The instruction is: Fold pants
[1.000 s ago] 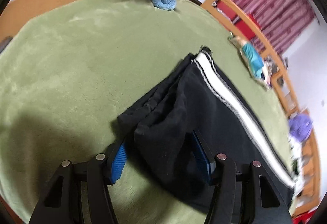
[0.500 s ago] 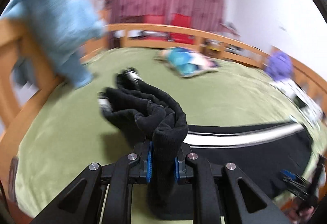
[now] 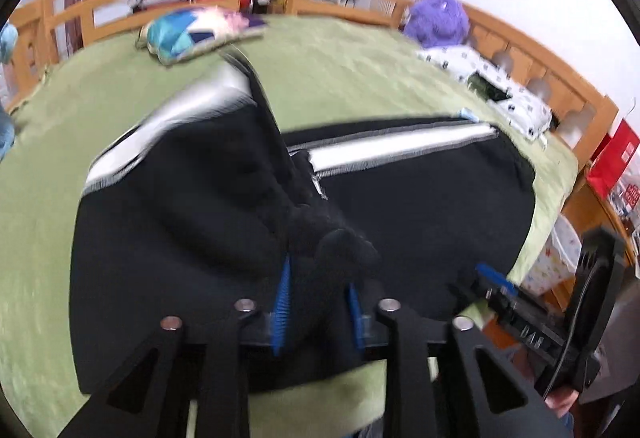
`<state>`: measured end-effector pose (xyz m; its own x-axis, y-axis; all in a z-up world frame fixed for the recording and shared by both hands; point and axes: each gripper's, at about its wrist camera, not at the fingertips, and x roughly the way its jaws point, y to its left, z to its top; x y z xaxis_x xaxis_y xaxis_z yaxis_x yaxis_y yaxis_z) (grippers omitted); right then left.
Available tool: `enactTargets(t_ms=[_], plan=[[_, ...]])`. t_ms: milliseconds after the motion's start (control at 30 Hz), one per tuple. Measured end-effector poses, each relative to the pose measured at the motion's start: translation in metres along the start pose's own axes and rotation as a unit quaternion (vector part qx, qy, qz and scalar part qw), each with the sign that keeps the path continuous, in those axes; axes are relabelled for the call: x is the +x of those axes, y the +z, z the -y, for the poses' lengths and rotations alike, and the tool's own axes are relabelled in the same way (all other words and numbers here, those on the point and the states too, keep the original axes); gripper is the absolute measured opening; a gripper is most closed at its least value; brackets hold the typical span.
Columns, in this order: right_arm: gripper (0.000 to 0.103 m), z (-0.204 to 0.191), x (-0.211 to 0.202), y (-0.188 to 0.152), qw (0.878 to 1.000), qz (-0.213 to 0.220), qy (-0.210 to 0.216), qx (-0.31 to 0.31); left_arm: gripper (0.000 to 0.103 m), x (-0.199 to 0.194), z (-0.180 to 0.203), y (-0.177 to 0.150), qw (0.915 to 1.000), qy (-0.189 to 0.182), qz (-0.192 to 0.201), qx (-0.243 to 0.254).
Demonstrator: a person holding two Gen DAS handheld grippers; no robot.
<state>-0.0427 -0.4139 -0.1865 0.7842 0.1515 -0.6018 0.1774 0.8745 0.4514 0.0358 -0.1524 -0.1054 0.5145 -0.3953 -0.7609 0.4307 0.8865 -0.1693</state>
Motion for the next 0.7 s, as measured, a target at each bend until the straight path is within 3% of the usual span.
enactTargets(t_ms=[33, 67, 100, 167, 400, 600, 700], plan=[[0.052, -0.002, 0.002, 0.002, 1.000, 0.000, 0.001, 0.002, 0.025, -0.003, -0.006, -0.006, 1.0000, -0.003, 0.000, -0.005], [0.053, 0.000, 0.001, 0.001, 1.000, 0.000, 0.002, 0.002, 0.035, -0.008, -0.012, -0.010, 0.9999, -0.010, 0.004, -0.012], [0.056, -0.003, 0.003, 0.001, 1.000, -0.001, 0.003, -0.001, 0.053, -0.015, -0.020, -0.014, 0.9996, -0.014, 0.011, -0.022], [0.057, -0.011, 0.007, -0.001, 1.000, -0.009, 0.009, -0.011, 0.067, -0.027, -0.035, -0.022, 0.9984, -0.019, 0.031, -0.042], [0.057, -0.042, 0.018, -0.005, 0.998, -0.025, 0.046, -0.027, 0.067, -0.051, -0.098, -0.049, 0.9929, 0.017, 0.040, -0.111], [0.057, -0.098, 0.024, -0.004, 0.993, -0.021, 0.092, -0.075, 0.067, -0.057, -0.135, -0.079, 0.9873, 0.019, 0.032, -0.154], [0.057, -0.121, 0.043, -0.002, 0.992, -0.044, 0.088, -0.085, 0.067, -0.066, -0.148, -0.091, 0.9852, 0.021, 0.039, -0.166]])
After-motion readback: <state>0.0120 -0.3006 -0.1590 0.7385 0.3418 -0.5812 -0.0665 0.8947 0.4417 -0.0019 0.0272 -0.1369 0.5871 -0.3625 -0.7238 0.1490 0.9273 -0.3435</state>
